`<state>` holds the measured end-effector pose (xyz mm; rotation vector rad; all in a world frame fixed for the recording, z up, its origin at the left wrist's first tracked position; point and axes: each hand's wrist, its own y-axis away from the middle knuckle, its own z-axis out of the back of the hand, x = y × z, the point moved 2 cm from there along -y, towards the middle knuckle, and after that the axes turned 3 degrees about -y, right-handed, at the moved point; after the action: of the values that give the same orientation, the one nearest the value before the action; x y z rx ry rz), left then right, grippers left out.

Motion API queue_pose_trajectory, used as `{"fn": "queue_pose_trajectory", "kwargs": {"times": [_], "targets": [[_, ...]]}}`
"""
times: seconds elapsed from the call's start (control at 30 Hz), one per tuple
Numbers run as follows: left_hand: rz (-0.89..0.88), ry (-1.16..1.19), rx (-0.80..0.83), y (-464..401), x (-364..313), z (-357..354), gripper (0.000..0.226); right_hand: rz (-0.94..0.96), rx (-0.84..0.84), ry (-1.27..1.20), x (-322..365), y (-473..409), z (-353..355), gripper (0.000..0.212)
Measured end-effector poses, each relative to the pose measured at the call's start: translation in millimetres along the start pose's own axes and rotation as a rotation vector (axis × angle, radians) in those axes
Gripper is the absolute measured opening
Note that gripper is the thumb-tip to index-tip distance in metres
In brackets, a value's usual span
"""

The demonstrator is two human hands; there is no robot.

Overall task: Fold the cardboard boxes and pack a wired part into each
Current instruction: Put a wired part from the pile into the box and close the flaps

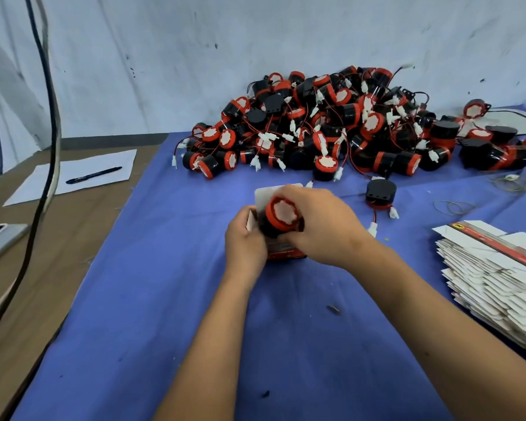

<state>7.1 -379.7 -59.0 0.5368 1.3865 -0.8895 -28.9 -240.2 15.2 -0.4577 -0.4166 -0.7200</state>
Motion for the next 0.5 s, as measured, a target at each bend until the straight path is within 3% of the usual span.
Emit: {"fn": "queue_pose_trajectory", "kwargs": {"times": [0.1,0.27,0.37,0.5], "targets": [[-0.016,0.016,0.022,1,-2,1,0.026,-0.091,0.045,0.098,-7,4,-1,0.053],[-0.035,-0.047,0.094,7,-8,-3,0.023,-0.100,0.164,0.284,1,9,-12,0.026],[-0.016,-0.067,0.101,7,-8,-6,0.014,-0.139,0.059,0.353,10,12,-8,0.011],[-0.012,-0.121,0.052,4,-8,-8,0.019,-0.270,-0.125,0.404,16,22,12,0.024]]}}
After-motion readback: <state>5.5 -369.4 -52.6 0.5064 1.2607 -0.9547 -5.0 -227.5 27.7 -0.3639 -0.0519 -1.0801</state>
